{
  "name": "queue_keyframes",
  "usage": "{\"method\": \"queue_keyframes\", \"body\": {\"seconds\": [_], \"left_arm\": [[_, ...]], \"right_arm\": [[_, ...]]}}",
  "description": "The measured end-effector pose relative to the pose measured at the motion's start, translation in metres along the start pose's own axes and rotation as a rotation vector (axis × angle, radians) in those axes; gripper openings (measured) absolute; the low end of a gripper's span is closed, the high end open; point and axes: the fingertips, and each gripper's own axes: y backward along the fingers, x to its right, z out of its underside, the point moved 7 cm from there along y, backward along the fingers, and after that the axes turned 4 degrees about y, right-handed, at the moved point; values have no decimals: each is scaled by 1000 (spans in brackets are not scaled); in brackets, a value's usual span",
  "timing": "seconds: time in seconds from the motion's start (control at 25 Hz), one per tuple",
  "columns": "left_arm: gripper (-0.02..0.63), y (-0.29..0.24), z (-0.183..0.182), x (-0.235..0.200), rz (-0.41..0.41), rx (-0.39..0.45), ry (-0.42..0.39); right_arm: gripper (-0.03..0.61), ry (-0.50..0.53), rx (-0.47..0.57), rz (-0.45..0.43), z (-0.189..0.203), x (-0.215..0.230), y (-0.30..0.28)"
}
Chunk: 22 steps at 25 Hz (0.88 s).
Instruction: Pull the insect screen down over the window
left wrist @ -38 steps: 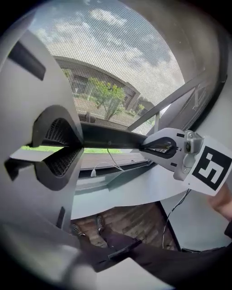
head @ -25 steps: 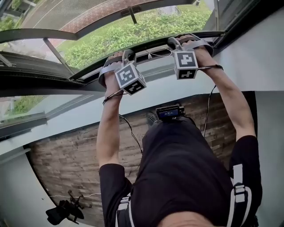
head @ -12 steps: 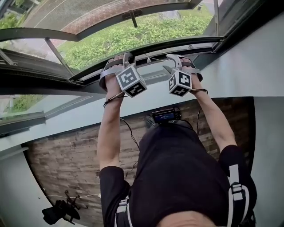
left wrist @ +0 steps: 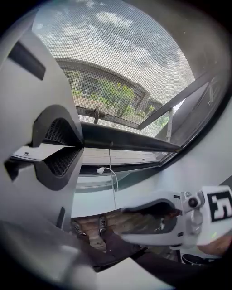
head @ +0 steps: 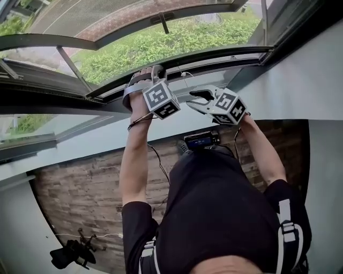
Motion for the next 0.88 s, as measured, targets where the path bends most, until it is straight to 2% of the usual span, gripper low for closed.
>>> {"method": "queue_keyframes", "body": {"seconds": [0.04,0.08,0.12,0.16,0.2,0.28,0.32,0.36,0.4,0.52,0.6,0.64,0.68,0.76,0.88], "left_arm": [[23,0,0,0,1,2,-1],[23,0,-1,0,1,2,-1],[23,0,-1,0,0,2,-2],[23,0,-1,0,-1,2,-3],[23,0,-1,0,-2,1,-5],[23,0,-1,0,-2,0,-5],[23,0,0,0,1,0,-2],[23,0,0,-1,2,-1,-1],[23,0,1,-1,2,-1,-2],[23,-1,1,0,0,-5,-5],[23,-2,1,0,0,-6,-3],[23,-2,1,-1,0,-7,-1],[23,-1,1,-1,1,-6,0],[23,0,0,-1,2,-6,1],[23,1,0,-1,0,-4,5]], "right_arm": [[129,-156,133,-185,-5,-9,11],[129,-269,256,-345,-9,-18,20],[129,-314,335,-415,-11,-22,29],[129,-291,355,-375,-10,-17,36],[129,-232,323,-236,-3,-1,42],[129,-125,177,182,15,45,47],[129,-113,100,356,26,68,43],[129,-148,45,461,37,86,37],[129,-240,24,494,50,99,27],[138,-671,121,419,91,123,-3],[137,-858,211,359,107,130,-17],[126,-898,253,313,110,130,-21],[16,-904,280,261,110,126,-24],[8,-848,261,169,109,110,-27],[8,-738,111,104,118,80,-31]]}}
